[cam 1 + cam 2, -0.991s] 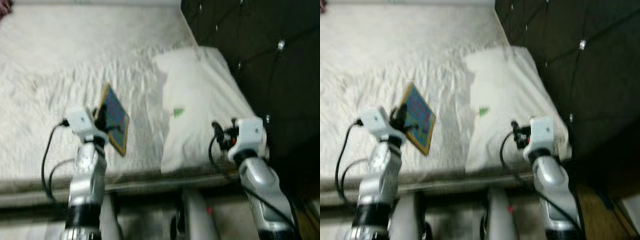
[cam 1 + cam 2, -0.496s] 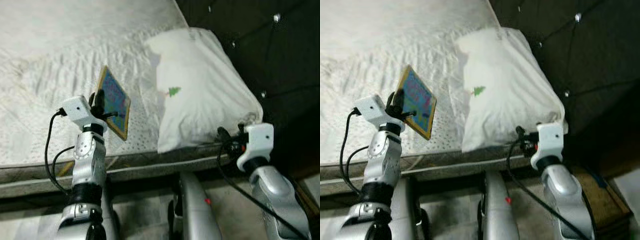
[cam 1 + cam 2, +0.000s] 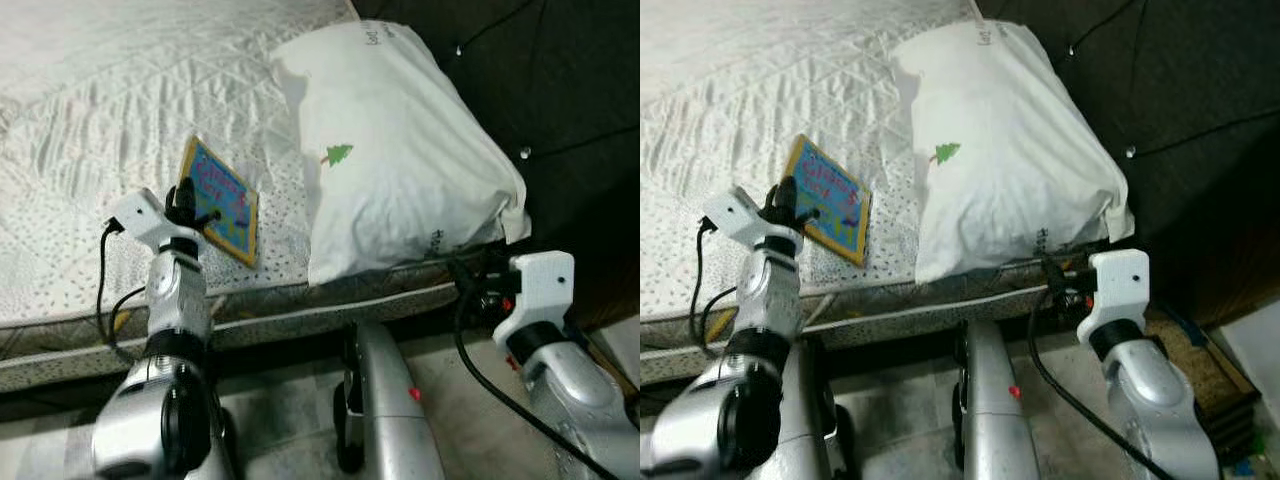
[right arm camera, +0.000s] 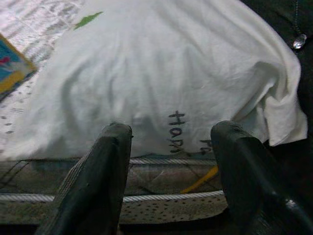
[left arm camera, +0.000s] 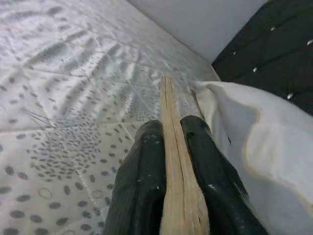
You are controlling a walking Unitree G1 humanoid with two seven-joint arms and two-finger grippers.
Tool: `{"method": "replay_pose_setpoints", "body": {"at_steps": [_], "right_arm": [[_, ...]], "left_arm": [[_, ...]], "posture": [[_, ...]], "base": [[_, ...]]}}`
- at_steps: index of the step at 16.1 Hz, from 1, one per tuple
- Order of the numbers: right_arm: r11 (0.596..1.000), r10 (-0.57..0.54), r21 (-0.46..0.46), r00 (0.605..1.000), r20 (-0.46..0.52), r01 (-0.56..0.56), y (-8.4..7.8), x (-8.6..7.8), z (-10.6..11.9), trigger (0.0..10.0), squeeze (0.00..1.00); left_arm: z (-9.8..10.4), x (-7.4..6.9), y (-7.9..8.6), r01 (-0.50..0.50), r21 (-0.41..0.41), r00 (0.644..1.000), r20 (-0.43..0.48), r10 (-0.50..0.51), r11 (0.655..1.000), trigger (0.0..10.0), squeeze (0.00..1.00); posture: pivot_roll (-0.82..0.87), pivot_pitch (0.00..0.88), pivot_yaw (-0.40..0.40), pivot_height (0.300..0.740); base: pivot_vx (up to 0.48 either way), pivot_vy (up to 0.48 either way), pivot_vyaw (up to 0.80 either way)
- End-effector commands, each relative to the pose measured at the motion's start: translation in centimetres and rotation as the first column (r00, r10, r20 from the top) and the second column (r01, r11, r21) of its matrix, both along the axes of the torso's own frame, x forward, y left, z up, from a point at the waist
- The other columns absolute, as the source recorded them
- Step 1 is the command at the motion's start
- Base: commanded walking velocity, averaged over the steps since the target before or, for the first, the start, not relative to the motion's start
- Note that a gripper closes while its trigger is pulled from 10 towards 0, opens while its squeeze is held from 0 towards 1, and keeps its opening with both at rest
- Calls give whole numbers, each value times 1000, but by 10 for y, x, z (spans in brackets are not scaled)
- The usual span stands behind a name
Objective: Clean up the room
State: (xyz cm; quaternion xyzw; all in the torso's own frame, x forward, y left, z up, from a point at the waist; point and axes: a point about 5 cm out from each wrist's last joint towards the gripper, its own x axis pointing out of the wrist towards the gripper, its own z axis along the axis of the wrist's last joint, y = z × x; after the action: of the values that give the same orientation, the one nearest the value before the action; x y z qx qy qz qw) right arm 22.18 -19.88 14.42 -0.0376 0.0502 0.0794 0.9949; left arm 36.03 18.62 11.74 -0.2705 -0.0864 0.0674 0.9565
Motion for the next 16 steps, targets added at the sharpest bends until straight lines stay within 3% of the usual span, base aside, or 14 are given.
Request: {"method": "replay_pose_setpoints", "body": {"at_steps": [1,5,8,11,12,15,16], "right_arm": [[1000,-7,-10,1000,-14,7,-3,-3,2,10000,0],[1000,21,-2,1000,-20,-21,2,-5,2,10000,0],[999,32,5,999,-21,-32,3,-7,4,10000,0],[999,40,8,999,-18,-40,5,-6,4,10000,0],[999,40,8,999,-18,-40,5,-6,4,10000,0],[999,40,11,999,-14,-40,6,-5,3,10000,0],[999,39,12,999,-13,-38,5,-5,2,10000,0]], "left_arm": [[-3,1,-5,26,-40,1000,3,-26,999,10000,0],[-8,5,-15,56,-173,998,-5,-58,983,10000,0],[-23,2,-35,89,-256,993,-53,-106,963,10000,0],[-36,-4,-54,125,-268,979,-122,-163,955,10000,0],[-37,-4,-55,129,-265,978,-127,-167,956,10000,0],[-57,-13,-53,77,-234,953,-268,-140,969,10000,0],[-59,-14,-52,69,-219,948,-290,-133,973,10000,59]], "posture": [[-335,210,-89,479],[-346,203,-86,460],[-353,198,-84,460],[-352,188,-80,460],[-352,188,-80,460],[-353,180,-67,460],[-350,177,-64,460]], "base": [[0,0,0],[0,0,0],[0,0,0],[0,0,0],[0,0,0],[0,0,0],[0,0,0]]}}
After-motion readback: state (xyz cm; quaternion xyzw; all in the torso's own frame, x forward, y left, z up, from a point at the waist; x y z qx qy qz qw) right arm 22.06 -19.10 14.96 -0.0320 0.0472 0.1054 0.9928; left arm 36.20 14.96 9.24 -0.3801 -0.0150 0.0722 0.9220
